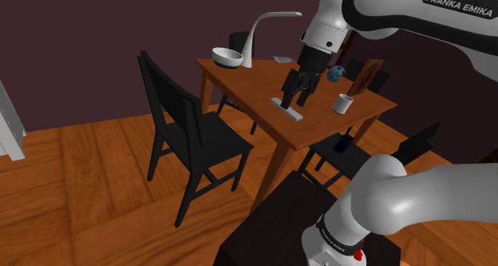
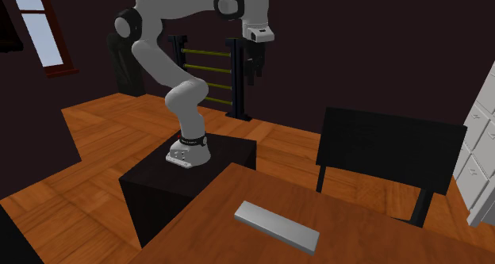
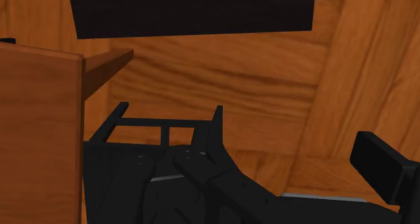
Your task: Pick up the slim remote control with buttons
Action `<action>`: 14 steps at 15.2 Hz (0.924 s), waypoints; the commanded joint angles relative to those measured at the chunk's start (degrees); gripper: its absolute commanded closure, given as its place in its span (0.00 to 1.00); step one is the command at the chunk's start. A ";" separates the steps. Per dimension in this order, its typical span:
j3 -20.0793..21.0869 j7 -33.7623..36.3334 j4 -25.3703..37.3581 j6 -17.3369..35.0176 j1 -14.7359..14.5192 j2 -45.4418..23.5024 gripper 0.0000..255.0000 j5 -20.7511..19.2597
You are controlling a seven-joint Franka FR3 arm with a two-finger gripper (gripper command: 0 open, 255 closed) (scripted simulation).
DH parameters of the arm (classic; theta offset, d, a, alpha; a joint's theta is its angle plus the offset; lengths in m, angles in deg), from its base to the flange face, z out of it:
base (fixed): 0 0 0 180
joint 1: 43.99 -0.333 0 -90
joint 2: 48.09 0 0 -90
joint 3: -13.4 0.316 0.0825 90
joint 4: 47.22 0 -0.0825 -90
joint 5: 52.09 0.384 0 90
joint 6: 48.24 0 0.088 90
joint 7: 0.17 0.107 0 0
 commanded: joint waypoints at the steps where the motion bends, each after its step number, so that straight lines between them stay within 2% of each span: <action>1: 0.00 0.00 0.00 0.00 0.00 0.00 0.00 0.00; 8: -6.23 -6.82 -0.76 7.64 3.07 -7.27 0.00 -5.39; 14: -11.58 -12.36 1.07 14.29 5.15 -15.64 0.00 -8.60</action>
